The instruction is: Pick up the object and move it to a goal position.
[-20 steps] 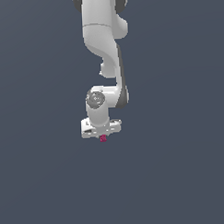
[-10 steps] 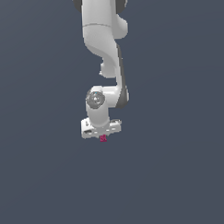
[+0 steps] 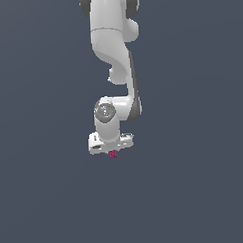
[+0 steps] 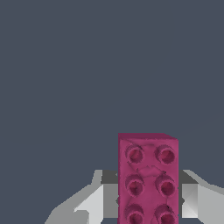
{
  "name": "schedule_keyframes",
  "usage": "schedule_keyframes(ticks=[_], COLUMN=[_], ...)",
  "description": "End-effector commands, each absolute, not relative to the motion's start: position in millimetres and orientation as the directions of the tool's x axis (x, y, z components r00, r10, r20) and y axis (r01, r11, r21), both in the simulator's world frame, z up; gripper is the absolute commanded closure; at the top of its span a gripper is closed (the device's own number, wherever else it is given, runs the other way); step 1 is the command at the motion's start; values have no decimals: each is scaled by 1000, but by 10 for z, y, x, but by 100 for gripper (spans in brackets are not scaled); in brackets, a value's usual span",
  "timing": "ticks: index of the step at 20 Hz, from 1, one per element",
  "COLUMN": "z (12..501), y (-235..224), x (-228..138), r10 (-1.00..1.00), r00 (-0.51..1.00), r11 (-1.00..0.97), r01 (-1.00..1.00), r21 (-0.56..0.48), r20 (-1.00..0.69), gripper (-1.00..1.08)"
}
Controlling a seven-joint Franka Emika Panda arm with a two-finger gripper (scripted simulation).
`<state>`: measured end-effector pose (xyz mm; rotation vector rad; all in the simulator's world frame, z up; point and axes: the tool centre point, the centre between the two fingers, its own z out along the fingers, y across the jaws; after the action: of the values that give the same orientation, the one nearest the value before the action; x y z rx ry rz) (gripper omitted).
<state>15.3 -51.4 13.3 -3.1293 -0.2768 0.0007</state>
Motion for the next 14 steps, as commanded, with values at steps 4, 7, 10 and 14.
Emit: schedule_keyframes(ticks=[4,7,10,14], z=[149,157,165,175], y=[-441,-394,-348,-293], x=[391,549,707,902], r10=[176,176,176,176], r00=[984,984,984,984], r11=[-984,-984,-984,-984], r01=[176,176,176,176], r21=[0,0,0,0], r20=[0,0,0,0], gripper=[108,108,108,108])
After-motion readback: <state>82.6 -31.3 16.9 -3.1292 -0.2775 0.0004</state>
